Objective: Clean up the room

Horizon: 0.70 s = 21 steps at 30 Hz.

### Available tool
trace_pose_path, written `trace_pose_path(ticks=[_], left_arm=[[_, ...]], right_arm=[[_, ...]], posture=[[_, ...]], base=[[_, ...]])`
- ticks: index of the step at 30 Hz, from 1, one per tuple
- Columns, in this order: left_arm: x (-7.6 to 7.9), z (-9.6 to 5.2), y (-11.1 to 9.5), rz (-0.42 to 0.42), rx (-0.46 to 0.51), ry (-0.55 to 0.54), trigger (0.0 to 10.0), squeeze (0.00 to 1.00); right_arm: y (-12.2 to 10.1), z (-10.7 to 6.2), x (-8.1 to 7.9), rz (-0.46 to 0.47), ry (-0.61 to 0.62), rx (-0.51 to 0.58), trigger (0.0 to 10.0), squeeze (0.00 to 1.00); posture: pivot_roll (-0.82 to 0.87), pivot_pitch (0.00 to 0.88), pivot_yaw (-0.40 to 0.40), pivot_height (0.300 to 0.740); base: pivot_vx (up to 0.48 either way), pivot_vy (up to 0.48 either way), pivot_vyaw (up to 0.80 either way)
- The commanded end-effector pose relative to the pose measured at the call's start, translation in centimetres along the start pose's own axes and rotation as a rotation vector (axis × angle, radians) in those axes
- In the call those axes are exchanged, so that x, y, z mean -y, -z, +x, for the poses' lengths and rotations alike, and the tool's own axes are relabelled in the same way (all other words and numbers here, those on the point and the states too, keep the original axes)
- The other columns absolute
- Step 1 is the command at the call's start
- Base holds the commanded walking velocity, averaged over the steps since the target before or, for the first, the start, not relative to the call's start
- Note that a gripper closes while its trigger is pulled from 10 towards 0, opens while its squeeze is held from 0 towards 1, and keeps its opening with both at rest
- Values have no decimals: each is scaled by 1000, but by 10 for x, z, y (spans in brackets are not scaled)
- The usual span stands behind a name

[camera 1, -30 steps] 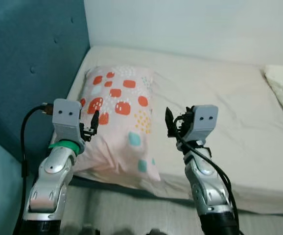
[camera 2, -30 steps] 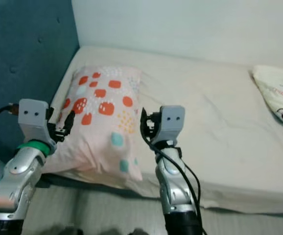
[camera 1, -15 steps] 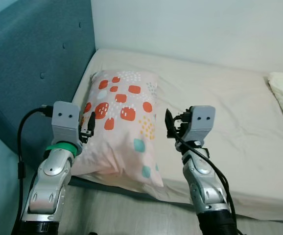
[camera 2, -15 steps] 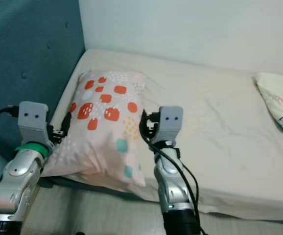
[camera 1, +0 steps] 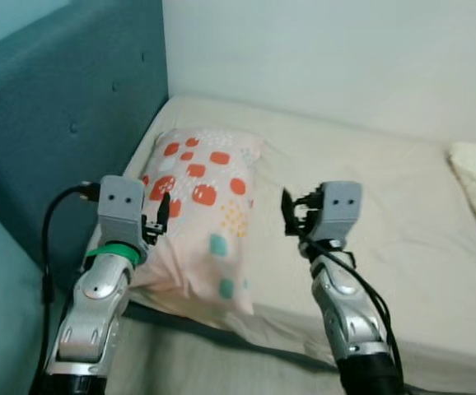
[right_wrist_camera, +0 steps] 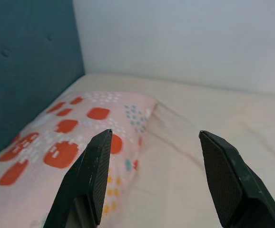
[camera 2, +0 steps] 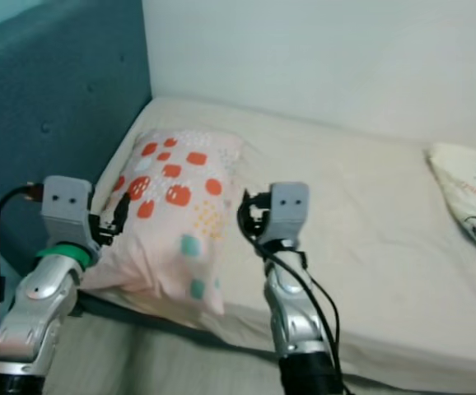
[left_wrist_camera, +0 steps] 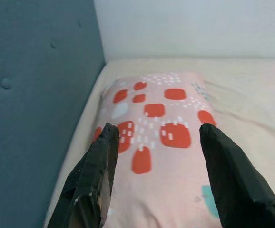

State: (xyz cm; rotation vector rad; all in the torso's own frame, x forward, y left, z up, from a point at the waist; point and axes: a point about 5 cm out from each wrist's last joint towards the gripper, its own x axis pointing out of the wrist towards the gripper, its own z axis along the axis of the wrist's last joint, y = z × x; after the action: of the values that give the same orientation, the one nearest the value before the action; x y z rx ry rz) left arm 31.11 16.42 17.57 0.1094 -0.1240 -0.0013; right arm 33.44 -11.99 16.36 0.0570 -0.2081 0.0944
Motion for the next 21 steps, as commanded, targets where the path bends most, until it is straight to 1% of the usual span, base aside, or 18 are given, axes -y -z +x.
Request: trace_pose_path(ticks=[1,16,21], left_arm=[[0,-1,7,-2,-27,-2,10000,0],[0,-1,7,-7,-25,-2,10000,0],[0,-2,7,-10,-26,-5,10000,0]], right_arm=[[6,-3,-1,0,0,-21,10000,0],[7,-4,0,1,1,-22,10000,0],[7,-4,0,1,-2,-24,10000,0]], posture=[[52,74,-10,740],[52,82,-10,740],[51,84,-12,740]], base=[[0,-255,0],[0,-245,0],[0,0,0]])
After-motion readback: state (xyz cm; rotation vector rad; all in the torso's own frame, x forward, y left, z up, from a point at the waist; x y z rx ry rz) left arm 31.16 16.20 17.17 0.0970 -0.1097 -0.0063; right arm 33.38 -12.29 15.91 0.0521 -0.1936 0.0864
